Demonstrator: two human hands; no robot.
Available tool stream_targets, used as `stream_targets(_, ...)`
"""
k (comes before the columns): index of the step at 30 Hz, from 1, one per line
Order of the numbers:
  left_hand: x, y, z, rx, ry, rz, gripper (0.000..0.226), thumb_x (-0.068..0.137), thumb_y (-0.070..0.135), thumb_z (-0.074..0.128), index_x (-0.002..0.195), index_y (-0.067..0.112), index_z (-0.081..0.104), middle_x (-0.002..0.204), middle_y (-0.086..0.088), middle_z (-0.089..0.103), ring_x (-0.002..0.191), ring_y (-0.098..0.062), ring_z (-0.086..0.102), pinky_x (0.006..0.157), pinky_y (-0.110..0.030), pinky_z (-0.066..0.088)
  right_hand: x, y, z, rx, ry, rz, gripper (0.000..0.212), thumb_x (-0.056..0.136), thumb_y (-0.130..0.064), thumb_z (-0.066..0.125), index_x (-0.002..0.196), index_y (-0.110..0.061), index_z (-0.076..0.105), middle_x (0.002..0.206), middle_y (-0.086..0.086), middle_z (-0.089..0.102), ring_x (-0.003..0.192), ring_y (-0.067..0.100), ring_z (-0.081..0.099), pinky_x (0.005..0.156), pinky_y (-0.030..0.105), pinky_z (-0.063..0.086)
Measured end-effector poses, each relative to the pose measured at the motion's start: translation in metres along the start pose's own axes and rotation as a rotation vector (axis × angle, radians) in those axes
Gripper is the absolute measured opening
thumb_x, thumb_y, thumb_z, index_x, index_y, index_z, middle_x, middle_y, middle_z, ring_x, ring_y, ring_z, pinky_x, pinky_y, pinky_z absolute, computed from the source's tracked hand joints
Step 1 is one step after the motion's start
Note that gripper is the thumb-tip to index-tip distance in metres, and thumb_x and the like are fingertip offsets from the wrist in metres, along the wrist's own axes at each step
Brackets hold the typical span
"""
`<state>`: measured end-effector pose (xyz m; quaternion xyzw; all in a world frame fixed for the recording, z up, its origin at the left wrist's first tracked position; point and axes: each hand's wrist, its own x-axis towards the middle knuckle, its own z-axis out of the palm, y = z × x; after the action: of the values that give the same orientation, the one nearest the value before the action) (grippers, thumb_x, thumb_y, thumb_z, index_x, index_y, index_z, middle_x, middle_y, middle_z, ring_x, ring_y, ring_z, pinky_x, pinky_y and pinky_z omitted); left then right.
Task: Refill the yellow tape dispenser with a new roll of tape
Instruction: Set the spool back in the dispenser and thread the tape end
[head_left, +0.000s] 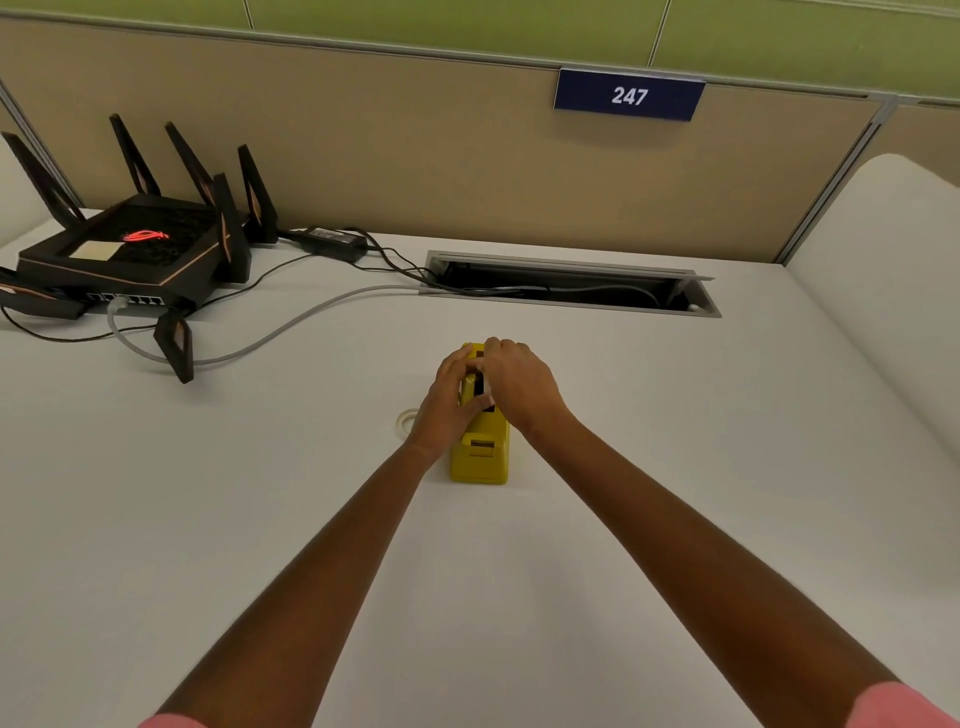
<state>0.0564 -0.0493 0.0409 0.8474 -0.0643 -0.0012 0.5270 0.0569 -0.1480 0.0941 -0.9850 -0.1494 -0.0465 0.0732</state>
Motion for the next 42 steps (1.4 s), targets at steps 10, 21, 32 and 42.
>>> stream_targets(10, -0.001, 0.001, -0.001, 0.010, -0.013, 0.016, 0.061, 0.085, 0.018, 0.058, 0.137, 0.010, 0.027, 0.150, -0.010, 0.025, 0.134, -0.027, 0.032, 0.104, -0.038, 0.035, 0.002, 0.016, -0.011, 0.309, -0.060, 0.085, 0.029, 0.091, -0.023, 0.053, 0.108, -0.001, 0.060, 0.109, 0.018, 0.067, 0.098, 0.030, 0.062, 0.086, 0.038, 0.050)
stream_targets(21, -0.002, 0.001, -0.002, 0.019, -0.012, 0.027, 0.058, 0.084, 0.016, 0.060, 0.134, 0.006, 0.032, 0.150, -0.010, 0.025, 0.134, -0.026, 0.031, 0.105, -0.036, 0.034, -0.003, 0.015, 0.011, 0.089, 0.082, -0.018, 0.022, 0.093, -0.017, 0.048, 0.110, -0.003, 0.048, 0.114, 0.016, 0.058, 0.102, 0.027, 0.054, 0.076, 0.034, 0.049)
stream_targets(32, -0.001, 0.001, -0.001, 0.011, -0.011, 0.004, 0.064, 0.084, 0.017, 0.060, 0.138, 0.009, 0.026, 0.150, -0.011, 0.024, 0.134, -0.027, 0.031, 0.105, -0.037, 0.035, 0.003, 0.024, -0.008, 0.180, -0.088, -0.034, 0.026, 0.094, -0.016, 0.044, 0.111, -0.002, 0.058, 0.114, 0.019, 0.063, 0.102, 0.031, 0.058, 0.088, 0.035, 0.046)
stream_targets(42, -0.002, 0.002, -0.002, 0.015, -0.008, 0.009, 0.059, 0.084, 0.016, 0.060, 0.134, 0.008, 0.032, 0.150, -0.010, 0.024, 0.135, -0.028, 0.030, 0.107, -0.039, 0.033, -0.007, 0.032, 0.005, 0.137, 0.046, -0.157, 0.023, 0.091, -0.014, 0.051, 0.110, -0.002, 0.059, 0.111, 0.020, 0.065, 0.100, 0.031, 0.060, 0.085, 0.036, 0.049)
